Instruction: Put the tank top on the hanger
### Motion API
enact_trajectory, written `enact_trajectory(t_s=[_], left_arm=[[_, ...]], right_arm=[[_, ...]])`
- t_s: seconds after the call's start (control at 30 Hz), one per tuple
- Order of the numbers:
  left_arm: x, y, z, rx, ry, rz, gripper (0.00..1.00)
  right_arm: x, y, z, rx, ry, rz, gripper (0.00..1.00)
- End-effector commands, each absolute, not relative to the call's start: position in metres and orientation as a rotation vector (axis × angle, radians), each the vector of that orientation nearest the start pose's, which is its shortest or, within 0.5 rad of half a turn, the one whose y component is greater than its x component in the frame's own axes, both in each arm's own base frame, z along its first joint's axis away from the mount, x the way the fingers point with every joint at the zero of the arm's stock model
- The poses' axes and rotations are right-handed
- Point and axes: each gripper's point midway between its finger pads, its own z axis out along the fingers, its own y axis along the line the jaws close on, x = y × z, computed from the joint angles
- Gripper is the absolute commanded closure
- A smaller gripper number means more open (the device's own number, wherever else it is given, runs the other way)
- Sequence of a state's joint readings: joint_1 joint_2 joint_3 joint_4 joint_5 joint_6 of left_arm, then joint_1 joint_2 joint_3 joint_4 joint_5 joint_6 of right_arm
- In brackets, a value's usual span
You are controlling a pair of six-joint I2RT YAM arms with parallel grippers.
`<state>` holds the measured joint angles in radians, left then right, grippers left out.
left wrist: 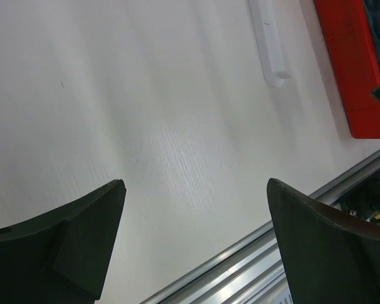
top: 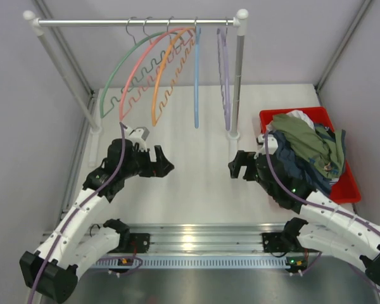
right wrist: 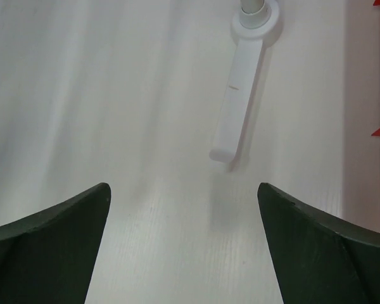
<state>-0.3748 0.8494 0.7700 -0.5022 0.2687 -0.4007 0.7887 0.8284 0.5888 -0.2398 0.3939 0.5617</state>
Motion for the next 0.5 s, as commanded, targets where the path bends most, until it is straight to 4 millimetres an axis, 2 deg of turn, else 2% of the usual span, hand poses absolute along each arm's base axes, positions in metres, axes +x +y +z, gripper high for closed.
enact_trajectory(t_s=[0.0,0.17,0.27,0.3,0.33,0.4,0.47], left_arm=[[0.226,-0.165,0.195,0.095,2.223,-0.777,0.01],[0.22,-0.17,0.195,0.003,2.2,-0.843,0.01],[0.216,-0.175,0.189,-0.03,2.195,-0.866,0.02],[0.214,-0.176,0.183,-0.032,2.206,-0.867,0.02],[0.212,-0.178,0.182,-0.048,2.206,-0.875,0.02],[0.209,-0.185,0.177,-0.036,2.206,-0.872,0.02],[0.205,-0.194,0.175,-0.02,2.206,-0.885,0.01]], right_arm=[[0.241,0.172,0.178,0.031,2.036,0.453,0.0],[0.238,0.172,0.18,0.001,2.105,0.414,0.0],[0.237,0.174,0.189,-0.025,2.116,0.418,0.0],[0.239,0.174,0.2,-0.018,2.105,0.418,0.0],[0.24,0.166,0.196,-0.005,2.142,0.376,0.0],[0.244,0.16,0.213,0.017,2.136,0.364,0.0],[0.248,0.14,0.213,0.064,2.171,0.286,0.0]])
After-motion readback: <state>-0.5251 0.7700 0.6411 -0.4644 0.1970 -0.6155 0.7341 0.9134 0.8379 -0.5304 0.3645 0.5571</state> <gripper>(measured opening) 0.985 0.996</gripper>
